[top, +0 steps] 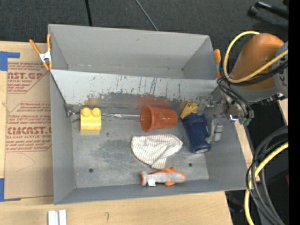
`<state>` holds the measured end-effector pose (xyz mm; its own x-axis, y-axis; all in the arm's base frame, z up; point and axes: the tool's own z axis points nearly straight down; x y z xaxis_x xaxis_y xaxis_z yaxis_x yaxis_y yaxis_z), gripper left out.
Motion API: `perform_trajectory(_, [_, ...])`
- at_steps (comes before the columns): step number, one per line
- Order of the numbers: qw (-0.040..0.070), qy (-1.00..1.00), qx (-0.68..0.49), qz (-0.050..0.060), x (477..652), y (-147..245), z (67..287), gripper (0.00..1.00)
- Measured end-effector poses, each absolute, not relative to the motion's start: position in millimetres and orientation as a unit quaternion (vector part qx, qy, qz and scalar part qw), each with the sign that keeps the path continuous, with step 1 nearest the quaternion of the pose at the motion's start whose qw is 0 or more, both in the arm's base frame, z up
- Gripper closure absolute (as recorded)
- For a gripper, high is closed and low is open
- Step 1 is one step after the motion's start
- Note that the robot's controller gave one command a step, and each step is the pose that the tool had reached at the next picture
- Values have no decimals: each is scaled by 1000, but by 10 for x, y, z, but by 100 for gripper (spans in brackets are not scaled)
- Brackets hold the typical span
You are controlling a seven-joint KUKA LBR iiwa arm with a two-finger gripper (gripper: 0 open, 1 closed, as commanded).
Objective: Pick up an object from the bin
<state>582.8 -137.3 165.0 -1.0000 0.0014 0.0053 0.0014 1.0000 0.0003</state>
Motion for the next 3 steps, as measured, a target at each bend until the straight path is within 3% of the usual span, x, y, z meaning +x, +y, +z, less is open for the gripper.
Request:
perform_trajectory(1, [-1, -1000, 0, 0, 5845, -1366, 1701, 0])
perform_trajectory(2, [-3, -999, -49, 0, 5867, -1152, 1274, 0])
perform_trajectory(3, [-7, -993, -115, -7, 5483, -1074, 819, 0])
